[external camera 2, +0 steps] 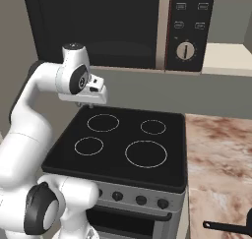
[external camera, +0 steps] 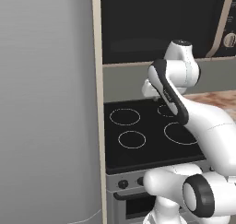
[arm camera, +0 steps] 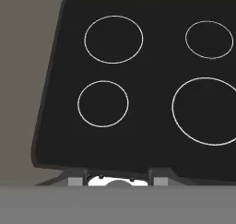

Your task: Place the pan on the front left burner on the stove. Then place the tomato and the onion in the pan and turn on the front left burner.

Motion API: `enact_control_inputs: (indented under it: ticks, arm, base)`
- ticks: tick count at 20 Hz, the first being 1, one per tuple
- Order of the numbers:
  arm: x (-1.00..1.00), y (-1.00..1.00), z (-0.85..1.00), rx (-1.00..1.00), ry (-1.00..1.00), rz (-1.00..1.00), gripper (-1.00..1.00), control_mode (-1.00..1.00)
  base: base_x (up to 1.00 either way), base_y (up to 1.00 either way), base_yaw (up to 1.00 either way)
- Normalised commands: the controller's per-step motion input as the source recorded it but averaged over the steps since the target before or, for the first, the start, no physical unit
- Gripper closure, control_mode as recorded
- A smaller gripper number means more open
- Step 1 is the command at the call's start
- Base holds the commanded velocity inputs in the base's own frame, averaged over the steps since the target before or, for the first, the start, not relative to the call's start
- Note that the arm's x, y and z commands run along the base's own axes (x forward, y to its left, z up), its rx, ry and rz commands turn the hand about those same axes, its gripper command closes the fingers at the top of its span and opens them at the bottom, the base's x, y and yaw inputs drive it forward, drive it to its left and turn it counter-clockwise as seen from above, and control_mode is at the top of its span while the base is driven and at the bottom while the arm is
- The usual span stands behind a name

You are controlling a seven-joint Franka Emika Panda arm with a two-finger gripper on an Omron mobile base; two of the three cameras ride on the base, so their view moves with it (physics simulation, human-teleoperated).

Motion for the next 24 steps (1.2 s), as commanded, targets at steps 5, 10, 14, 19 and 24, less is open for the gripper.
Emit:
enact_control_inputs:
  ticks: [5, 10, 14, 19, 24]
  arm:
    - [-0.01, -0.09, -0.02, 0.00, 0.02, -0.03, -1.00, -1.00]
    - [0.00, -0.31, 0.00, 0.00, 0.05, -0.11, -1.00, -1.00]
    - [0.00, -0.40, 0.00, 0.00, 0.12, -0.19, -1.00, -1.00]
    - [-0.01, -0.44, 0.00, 0.02, 0.21, -0.33, -1.00, -1.00]
    - [-0.09, -0.59, 0.00, 0.09, 0.21, -0.46, -1.00, -1.00]
  base:
    - [0.00, 0.00, 0.00]
    - [0.00, 0.00, 0.00]
    - [0.00, 0.00, 0.00]
    - [0.00, 0.00, 0.00]
    - [0.00, 0.00, 0.00]
